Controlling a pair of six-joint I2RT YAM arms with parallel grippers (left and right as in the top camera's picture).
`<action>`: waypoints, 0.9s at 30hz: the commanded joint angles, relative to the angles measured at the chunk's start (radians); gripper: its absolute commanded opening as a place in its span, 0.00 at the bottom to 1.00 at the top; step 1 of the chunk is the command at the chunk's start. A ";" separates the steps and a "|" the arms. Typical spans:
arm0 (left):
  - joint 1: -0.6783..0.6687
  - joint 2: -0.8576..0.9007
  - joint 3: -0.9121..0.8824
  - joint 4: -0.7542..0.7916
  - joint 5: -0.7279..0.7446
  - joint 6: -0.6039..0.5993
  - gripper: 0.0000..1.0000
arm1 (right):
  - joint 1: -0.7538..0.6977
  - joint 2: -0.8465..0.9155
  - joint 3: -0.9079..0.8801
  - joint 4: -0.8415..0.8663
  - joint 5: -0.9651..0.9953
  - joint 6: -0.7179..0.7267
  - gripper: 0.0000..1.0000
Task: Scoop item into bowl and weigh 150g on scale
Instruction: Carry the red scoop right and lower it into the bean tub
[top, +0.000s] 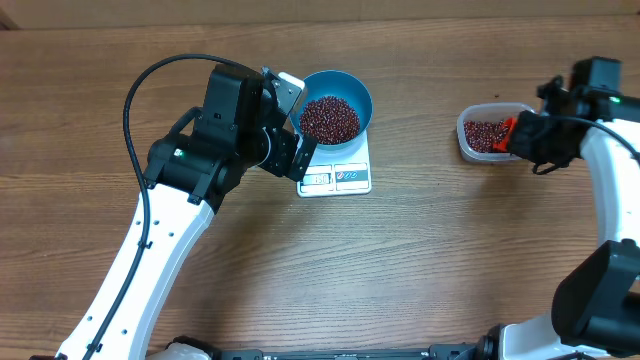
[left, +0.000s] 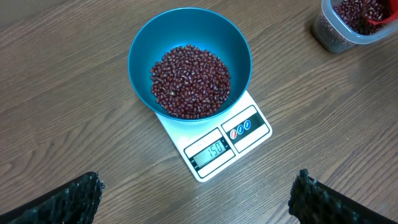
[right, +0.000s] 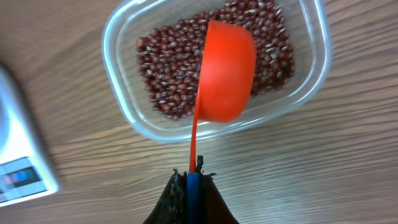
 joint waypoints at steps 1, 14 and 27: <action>0.005 -0.002 0.010 0.002 0.011 0.019 1.00 | 0.064 -0.030 0.009 0.008 0.256 0.007 0.03; 0.005 -0.002 0.010 0.002 0.011 0.019 1.00 | 0.216 -0.030 0.009 0.007 0.571 0.029 0.04; 0.005 -0.002 0.010 0.001 0.011 0.019 1.00 | 0.299 -0.030 0.009 -0.001 0.657 0.031 0.04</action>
